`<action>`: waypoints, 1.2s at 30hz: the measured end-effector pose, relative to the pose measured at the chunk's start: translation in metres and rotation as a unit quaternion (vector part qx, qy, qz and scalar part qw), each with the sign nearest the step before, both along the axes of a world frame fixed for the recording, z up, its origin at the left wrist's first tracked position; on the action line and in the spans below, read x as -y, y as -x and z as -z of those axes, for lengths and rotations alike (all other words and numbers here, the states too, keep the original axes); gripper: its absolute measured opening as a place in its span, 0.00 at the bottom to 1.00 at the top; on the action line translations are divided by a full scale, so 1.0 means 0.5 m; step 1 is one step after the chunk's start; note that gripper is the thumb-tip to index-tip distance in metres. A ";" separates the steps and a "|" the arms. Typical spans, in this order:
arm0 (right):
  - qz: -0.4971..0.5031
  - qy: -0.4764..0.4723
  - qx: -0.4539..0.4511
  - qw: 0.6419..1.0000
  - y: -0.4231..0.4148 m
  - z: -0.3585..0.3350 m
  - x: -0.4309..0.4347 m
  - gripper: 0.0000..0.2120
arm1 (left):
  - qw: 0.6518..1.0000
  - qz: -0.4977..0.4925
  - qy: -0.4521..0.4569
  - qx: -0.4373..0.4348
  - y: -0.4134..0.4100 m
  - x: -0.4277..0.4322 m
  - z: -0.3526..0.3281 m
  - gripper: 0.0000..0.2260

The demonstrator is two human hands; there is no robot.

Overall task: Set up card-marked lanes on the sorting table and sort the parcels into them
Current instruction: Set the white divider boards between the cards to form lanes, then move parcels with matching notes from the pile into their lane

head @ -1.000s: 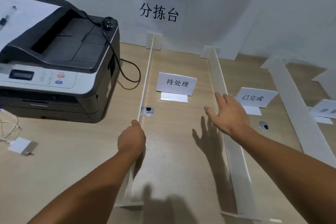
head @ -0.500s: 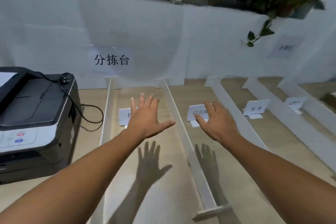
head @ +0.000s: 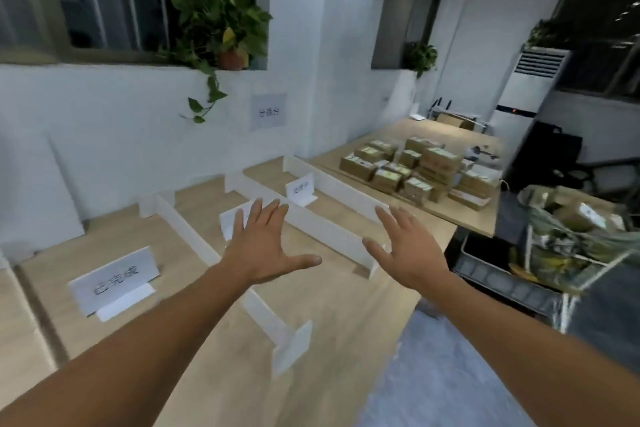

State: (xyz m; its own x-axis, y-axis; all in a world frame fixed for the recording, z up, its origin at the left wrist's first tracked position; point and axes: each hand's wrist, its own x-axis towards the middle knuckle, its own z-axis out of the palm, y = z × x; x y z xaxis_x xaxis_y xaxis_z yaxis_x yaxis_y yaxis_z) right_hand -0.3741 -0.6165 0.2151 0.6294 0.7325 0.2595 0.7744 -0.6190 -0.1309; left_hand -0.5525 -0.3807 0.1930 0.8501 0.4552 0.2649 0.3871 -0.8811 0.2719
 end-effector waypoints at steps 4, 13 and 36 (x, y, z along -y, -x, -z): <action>0.049 -0.005 -0.005 0.999 -0.177 -0.002 0.211 0.41 | 0.998 0.054 0.009 0.014 -0.239 0.160 0.005 0.62; 0.096 -0.044 0.000 0.994 -0.464 -0.028 0.446 0.42 | 0.979 0.193 0.063 0.026 -0.625 0.388 -0.045 0.54; -0.046 -0.036 -0.026 0.998 -1.553 0.066 0.510 0.37 | 0.976 0.205 0.071 0.017 -1.655 0.411 0.023 0.52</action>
